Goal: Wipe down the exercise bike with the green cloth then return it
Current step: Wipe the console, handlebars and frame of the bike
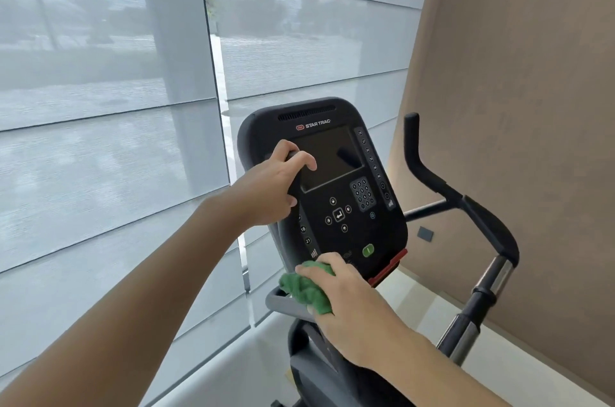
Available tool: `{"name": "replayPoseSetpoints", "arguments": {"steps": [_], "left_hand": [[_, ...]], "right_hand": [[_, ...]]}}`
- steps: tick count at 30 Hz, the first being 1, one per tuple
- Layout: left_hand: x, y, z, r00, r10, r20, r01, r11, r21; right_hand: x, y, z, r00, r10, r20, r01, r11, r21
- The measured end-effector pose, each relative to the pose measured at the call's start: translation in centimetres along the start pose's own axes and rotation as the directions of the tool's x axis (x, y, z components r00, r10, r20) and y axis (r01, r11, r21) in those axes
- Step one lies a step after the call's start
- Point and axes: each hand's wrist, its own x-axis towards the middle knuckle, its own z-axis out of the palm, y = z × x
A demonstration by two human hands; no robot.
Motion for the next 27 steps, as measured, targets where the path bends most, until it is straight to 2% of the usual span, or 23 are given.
{"name": "replayPoseSetpoints", "arguments": {"steps": [5, 6, 9, 12, 16, 18, 20, 21, 25, 27], "left_hand": [[-0.1, 0.2, 0.1, 1.0, -0.004, -0.025, 0.003, 1.0, -0.023], [-0.1, 0.2, 0.1, 1.0, -0.007, -0.029, 0.006, 1.0, -0.028], [-0.2, 0.3, 0.0, 0.999, 0.004, -0.037, -0.006, 0.999, -0.051], [-0.3, 0.4, 0.0, 0.999, 0.021, -0.045, -0.024, 0.997, -0.068], [-0.6, 0.5, -0.1, 0.999, -0.002, -0.047, -0.001, 0.997, -0.072], [-0.6, 0.5, -0.1, 0.999, -0.01, -0.046, 0.006, 0.997, -0.076], [-0.6, 0.4, -0.1, 0.999, -0.011, -0.053, 0.007, 0.997, -0.078], [-0.6, 0.4, 0.0, 0.998, -0.011, -0.056, 0.006, 0.997, -0.082], [-0.5, 0.2, 0.5, 0.997, -0.006, -0.077, -0.002, 0.995, -0.102], [-0.3, 0.2, 0.6, 0.996, -0.001, -0.089, -0.008, 0.994, -0.104]], "right_hand": [[2.4, 0.7, -2.6, 0.966, 0.047, -0.254, -0.02, 0.994, 0.106], [3.4, 0.2, -2.3, 0.961, 0.067, -0.267, -0.03, 0.99, 0.138], [5.5, -2.3, 0.9, 0.963, 0.206, -0.173, -0.157, 0.953, 0.261], [6.6, -3.2, 3.3, 0.908, 0.362, -0.21, -0.292, 0.908, 0.3], [6.8, -2.6, 2.3, 0.925, 0.354, -0.141, -0.335, 0.932, 0.14], [5.3, -2.9, 2.4, 0.952, 0.277, -0.127, -0.287, 0.955, -0.068], [2.6, -3.1, 3.1, 0.972, 0.216, -0.091, -0.234, 0.921, -0.312], [1.0, -3.1, 3.2, 0.975, 0.203, -0.089, -0.222, 0.9, -0.375], [-3.5, -3.7, 3.9, 0.986, 0.157, -0.057, -0.166, 0.892, -0.42], [-4.0, -4.2, 4.3, 0.982, 0.19, -0.022, -0.186, 0.925, -0.331]]}}
